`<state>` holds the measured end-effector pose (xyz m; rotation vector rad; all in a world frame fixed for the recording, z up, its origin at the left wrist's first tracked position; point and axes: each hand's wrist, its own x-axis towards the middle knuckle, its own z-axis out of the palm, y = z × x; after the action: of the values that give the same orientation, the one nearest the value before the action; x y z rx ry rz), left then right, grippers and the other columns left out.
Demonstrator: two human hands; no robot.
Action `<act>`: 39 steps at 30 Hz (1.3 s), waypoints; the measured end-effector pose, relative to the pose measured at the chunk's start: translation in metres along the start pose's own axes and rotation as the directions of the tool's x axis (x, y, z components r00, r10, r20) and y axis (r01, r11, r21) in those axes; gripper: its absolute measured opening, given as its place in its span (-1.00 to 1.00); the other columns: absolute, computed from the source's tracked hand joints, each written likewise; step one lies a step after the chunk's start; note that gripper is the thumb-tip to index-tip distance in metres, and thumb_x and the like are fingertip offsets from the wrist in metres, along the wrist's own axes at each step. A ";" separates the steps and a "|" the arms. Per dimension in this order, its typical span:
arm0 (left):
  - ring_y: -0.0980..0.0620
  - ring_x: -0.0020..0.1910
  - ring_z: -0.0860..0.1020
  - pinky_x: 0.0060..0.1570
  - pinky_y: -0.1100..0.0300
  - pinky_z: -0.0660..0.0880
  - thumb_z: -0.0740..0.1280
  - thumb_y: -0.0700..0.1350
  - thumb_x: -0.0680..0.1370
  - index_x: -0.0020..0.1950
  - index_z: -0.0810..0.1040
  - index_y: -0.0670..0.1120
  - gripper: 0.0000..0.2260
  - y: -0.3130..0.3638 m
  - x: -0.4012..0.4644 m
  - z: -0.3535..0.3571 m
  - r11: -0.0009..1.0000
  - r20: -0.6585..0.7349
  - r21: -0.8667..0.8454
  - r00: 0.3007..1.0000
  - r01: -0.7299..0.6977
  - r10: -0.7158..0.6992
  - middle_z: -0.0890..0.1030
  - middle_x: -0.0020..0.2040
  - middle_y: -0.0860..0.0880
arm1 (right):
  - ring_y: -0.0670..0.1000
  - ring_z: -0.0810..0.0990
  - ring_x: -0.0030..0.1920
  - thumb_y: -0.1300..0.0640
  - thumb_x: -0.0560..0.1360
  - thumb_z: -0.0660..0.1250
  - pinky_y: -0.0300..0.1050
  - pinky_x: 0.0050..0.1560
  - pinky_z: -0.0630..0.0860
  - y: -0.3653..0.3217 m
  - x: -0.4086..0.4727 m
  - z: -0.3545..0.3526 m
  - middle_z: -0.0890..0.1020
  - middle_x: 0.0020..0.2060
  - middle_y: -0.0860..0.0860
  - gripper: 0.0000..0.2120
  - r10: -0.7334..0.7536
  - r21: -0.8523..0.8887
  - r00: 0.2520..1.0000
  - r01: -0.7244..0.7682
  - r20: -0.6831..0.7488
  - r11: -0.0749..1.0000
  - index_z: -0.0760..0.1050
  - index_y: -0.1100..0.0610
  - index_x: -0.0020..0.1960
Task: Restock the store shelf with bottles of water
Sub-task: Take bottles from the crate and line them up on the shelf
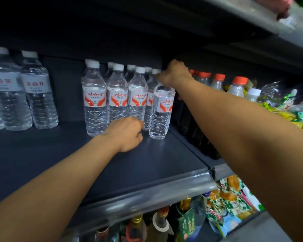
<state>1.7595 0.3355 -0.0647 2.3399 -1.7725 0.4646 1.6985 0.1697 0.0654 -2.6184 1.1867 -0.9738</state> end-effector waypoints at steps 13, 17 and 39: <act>-0.08 0.06 0.51 -0.10 0.11 0.43 0.18 -0.07 0.57 0.15 0.49 -0.10 -0.78 0.002 -0.009 -0.011 1.000 -0.023 0.008 1.000 0.002 -0.002 0.52 0.14 -0.05 | 0.13 0.57 0.14 0.02 0.51 0.38 -0.17 -0.05 0.44 0.007 0.004 -0.003 0.55 0.14 0.12 -0.61 -0.038 0.070 0.997 0.033 0.064 0.997 0.48 0.22 0.23; -0.10 0.11 0.51 -0.05 0.08 0.44 0.18 -0.07 0.57 0.17 0.49 -0.11 -0.76 0.007 -0.011 -0.015 1.000 -0.018 0.016 1.000 0.008 -0.008 0.51 0.18 -0.06 | 0.12 0.56 0.17 -0.02 0.49 0.40 -0.15 0.05 0.48 0.012 0.000 -0.006 0.55 0.17 0.11 -0.55 -0.055 0.080 0.995 0.048 0.080 0.996 0.46 0.21 0.26; -0.14 0.18 0.50 -0.01 0.02 0.47 0.19 -0.06 0.56 0.20 0.49 -0.06 -0.75 0.214 -0.131 -0.036 0.968 0.034 -0.112 0.973 -0.224 0.229 0.51 0.19 -0.07 | 0.23 0.51 0.07 0.11 0.56 0.19 0.01 -0.09 0.37 0.164 -0.363 -0.091 0.54 0.07 0.19 -0.77 -0.234 -0.247 0.914 0.324 0.333 0.913 0.45 0.21 0.14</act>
<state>1.5171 0.4059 -0.0878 2.1033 -2.0441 0.3382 1.3617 0.3273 -0.1042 -3.0994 0.9623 -0.4255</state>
